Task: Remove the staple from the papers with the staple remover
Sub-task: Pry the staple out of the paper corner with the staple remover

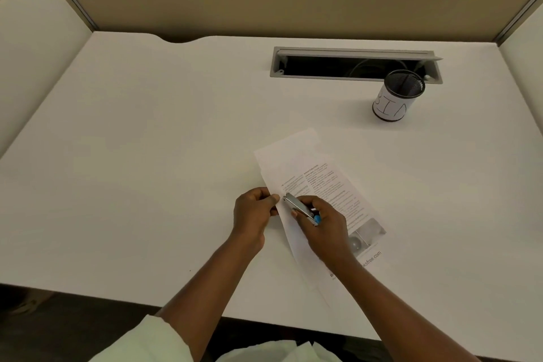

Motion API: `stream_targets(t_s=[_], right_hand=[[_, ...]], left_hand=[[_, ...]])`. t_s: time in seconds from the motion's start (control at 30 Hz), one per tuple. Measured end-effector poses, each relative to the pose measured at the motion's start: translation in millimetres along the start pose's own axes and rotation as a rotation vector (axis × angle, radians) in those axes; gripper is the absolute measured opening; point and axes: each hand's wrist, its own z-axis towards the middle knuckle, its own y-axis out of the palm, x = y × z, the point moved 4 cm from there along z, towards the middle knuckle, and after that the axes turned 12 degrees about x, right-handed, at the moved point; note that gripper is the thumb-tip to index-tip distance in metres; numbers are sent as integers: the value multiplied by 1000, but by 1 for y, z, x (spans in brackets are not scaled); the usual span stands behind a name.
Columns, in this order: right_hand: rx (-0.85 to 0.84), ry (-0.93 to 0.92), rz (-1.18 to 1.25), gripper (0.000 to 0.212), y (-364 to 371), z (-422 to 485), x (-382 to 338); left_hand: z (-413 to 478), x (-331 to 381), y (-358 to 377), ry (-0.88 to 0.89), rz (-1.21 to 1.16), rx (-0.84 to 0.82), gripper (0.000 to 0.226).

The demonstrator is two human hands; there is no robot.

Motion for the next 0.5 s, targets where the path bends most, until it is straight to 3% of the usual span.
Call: stream_targets(t_s=[0.23,0.5], right_hand=[[-9,-41,5,25,1,4,-6],[-78,98,97,14,2,11,-6]], left_hand=[[1,1,2,40,5,-5,21],[4,1,3,49,3,-15,19]])
